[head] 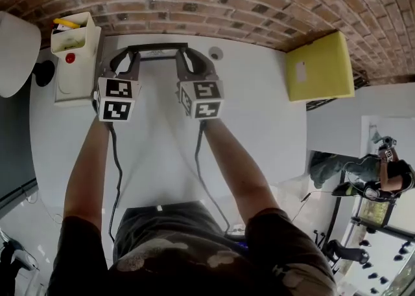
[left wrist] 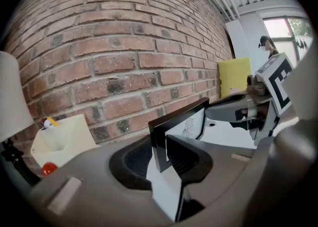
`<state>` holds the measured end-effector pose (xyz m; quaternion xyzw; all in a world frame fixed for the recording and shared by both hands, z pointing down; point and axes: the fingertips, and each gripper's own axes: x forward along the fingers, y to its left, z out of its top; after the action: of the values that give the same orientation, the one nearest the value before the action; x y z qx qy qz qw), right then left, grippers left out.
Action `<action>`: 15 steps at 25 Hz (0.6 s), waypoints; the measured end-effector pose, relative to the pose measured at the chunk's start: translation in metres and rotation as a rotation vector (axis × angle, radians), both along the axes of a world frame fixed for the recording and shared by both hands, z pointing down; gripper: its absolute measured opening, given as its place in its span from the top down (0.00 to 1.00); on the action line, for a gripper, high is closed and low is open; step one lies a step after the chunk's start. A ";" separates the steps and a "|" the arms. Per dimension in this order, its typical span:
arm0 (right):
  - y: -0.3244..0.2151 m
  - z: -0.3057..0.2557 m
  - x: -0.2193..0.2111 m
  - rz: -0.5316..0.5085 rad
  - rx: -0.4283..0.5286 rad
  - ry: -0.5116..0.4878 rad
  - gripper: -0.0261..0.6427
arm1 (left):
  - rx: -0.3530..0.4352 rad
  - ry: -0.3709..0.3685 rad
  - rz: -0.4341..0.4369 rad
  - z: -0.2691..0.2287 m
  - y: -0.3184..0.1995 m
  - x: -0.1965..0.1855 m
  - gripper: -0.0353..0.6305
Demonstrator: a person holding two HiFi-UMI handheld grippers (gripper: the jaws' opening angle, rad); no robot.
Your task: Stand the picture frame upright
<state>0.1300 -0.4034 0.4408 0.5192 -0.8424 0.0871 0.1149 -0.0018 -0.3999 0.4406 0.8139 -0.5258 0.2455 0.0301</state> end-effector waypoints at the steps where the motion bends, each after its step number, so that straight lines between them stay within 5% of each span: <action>1: -0.009 0.004 0.001 0.002 -0.001 -0.001 0.84 | -0.005 -0.009 -0.002 0.004 -0.010 0.001 0.80; 15: -0.081 0.051 0.015 0.070 -0.044 0.022 0.84 | -0.051 -0.046 -0.032 0.050 -0.094 0.016 0.79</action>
<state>0.1454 -0.4840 0.4922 0.5466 -0.8203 0.1041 0.1324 0.0142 -0.4942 0.4902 0.7986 -0.5327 0.2770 0.0427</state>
